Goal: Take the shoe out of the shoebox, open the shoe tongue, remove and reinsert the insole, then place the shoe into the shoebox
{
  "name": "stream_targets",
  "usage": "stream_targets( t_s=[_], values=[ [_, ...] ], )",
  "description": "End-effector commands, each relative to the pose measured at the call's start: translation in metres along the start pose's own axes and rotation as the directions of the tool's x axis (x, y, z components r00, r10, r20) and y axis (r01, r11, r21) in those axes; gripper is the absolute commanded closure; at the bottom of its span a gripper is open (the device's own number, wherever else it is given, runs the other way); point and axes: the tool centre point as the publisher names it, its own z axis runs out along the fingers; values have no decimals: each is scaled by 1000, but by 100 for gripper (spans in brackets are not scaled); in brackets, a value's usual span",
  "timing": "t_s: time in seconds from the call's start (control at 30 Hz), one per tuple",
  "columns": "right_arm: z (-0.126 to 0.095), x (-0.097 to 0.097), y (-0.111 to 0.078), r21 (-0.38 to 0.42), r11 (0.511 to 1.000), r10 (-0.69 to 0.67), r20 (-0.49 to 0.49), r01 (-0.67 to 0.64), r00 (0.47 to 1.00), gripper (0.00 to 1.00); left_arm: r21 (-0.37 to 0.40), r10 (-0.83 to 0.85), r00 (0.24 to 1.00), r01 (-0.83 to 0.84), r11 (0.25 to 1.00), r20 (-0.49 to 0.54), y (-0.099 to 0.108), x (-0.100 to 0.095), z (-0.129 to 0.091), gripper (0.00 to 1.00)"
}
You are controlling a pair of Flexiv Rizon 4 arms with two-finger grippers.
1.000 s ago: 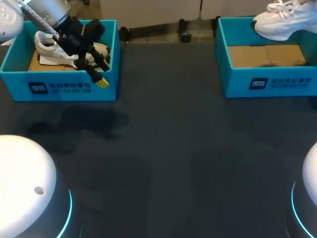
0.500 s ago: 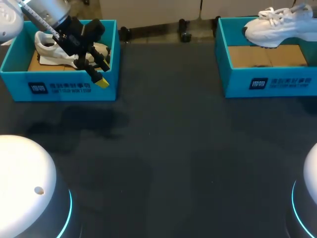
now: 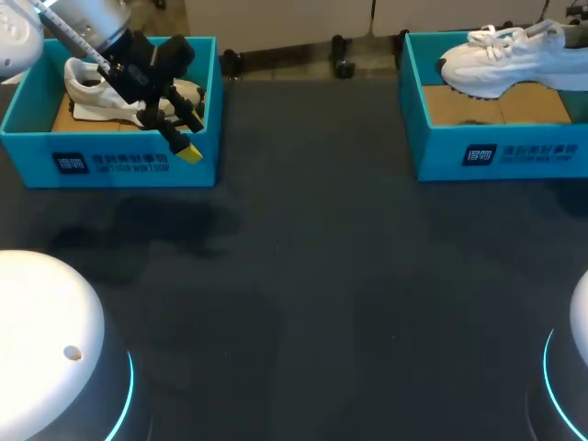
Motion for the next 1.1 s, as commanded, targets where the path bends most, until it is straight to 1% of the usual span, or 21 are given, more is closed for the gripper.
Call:
stream_targets(
  t_s=[0.03,0.33,0.5,0.73,1.0,1.1],
  values=[
    [7,8,-3,5,1000,-9,-2,9,1000,100,-1,0,1000,0,1000,1,1,1,0,0],
    [23,16,-11,18,1000,-17,-15,17,1000,100,-1,0,1000,0,1000,1,1,1,0,0],
    [34,16,-12,28,1000,-10,-9,10,1000,100,-1,0,1000,0,1000,1,1,1,0,0],
    [42,19,-11,36,999,-12,-14,13,1000,100,-1,0,1000,0,1000,1,1,1,0,0],
    [62,26,-13,51,999,-9,-20,10,1000,100,-1,0,1000,0,1000,1,1,1,0,0],
    [68,29,-14,41,999,-16,-15,17,1000,100,-1,0,1000,0,1000,1,1,1,0,0]
  ],
)
